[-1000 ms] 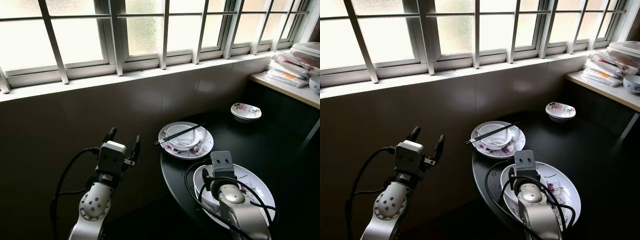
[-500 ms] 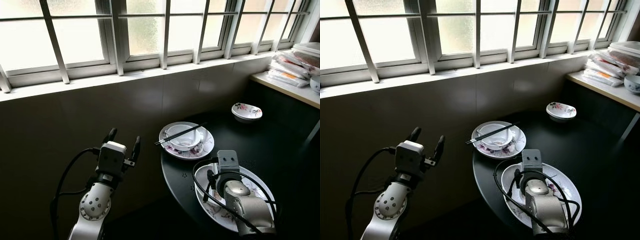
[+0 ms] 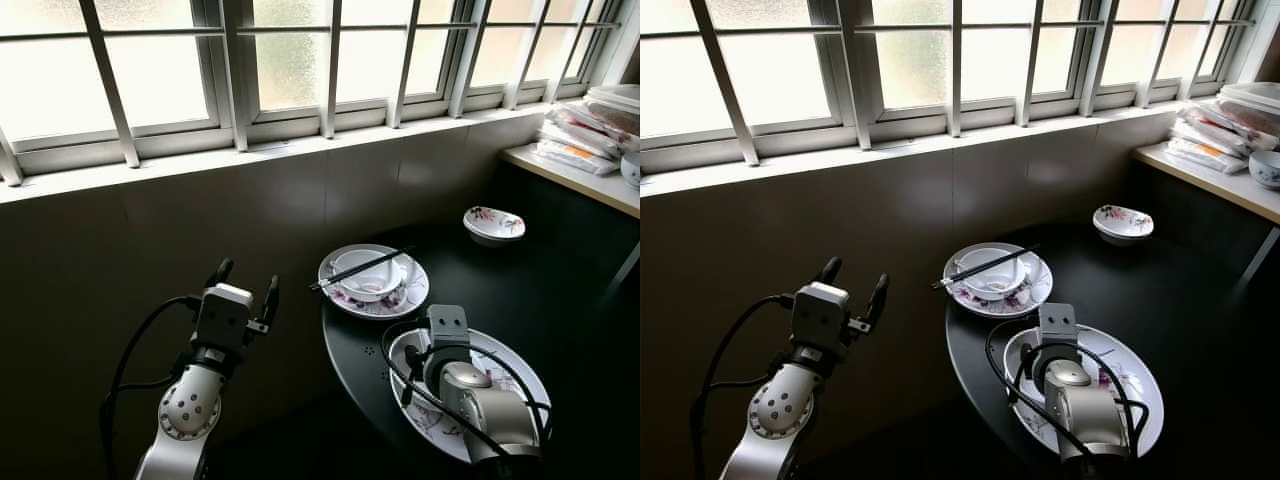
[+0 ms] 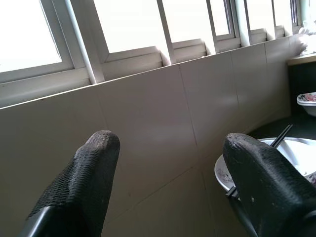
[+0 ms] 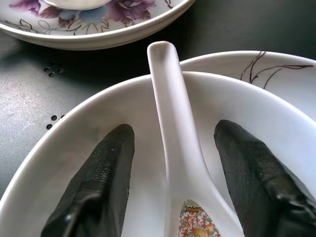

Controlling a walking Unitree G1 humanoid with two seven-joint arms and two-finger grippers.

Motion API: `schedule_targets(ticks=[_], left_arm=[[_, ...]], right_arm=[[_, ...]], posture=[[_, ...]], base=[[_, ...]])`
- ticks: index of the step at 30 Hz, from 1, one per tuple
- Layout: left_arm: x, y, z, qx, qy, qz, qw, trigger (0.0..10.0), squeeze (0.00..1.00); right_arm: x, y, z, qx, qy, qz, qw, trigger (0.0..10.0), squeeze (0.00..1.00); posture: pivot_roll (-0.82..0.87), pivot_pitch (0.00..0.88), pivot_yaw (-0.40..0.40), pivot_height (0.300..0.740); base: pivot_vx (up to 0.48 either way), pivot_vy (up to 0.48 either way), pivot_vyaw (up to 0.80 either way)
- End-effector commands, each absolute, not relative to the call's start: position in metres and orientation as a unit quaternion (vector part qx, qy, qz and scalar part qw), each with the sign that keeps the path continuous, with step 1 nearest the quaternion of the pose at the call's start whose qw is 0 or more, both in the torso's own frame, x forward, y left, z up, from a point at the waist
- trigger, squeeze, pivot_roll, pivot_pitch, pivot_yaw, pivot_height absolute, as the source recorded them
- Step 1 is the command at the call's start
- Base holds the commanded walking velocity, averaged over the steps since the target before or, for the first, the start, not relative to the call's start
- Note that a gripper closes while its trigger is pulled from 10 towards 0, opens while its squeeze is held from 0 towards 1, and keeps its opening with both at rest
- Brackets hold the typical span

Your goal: Kitchen organization

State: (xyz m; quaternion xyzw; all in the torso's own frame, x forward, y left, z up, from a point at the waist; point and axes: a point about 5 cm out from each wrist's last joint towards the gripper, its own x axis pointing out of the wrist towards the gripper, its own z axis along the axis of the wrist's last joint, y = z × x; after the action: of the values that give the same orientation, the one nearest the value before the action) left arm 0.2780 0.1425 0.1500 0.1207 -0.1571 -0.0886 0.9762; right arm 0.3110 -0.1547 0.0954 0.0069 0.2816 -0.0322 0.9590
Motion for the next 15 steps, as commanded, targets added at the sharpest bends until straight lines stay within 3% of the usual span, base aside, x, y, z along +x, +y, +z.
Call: schedule_targets(ticks=[1, 10, 15], left_arm=[[0.278, 0.144, 0.148, 0.127, -0.15, -0.086, 0.977, 10.0, 0.0], [0.279, 0.143, 0.148, 0.129, -0.147, -0.089, 0.977, 10.0, 0.0], [0.279, 0.143, 0.147, 0.13, -0.145, -0.088, 0.977, 10.0, 0.0]], right_arm=[[0.31, -0.152, 0.092, 0.018, 0.288, -0.025, 0.957, 0.0, 0.0], [0.31, -0.154, 0.092, 0.018, 0.283, -0.031, 0.958, 0.0, 0.0], [0.315, -0.155, 0.104, -0.034, 0.235, -0.029, 0.971, 0.0, 0.0]], posture=[[0.03, 0.0, -0.043, 0.74], [0.03, 0.0, -0.039, 0.74], [0.03, 0.0, -0.041, 0.74]], base=[[0.0, 0.0, 0.0], [0.0, 0.0, 0.0], [0.0, 0.0, 0.0]])
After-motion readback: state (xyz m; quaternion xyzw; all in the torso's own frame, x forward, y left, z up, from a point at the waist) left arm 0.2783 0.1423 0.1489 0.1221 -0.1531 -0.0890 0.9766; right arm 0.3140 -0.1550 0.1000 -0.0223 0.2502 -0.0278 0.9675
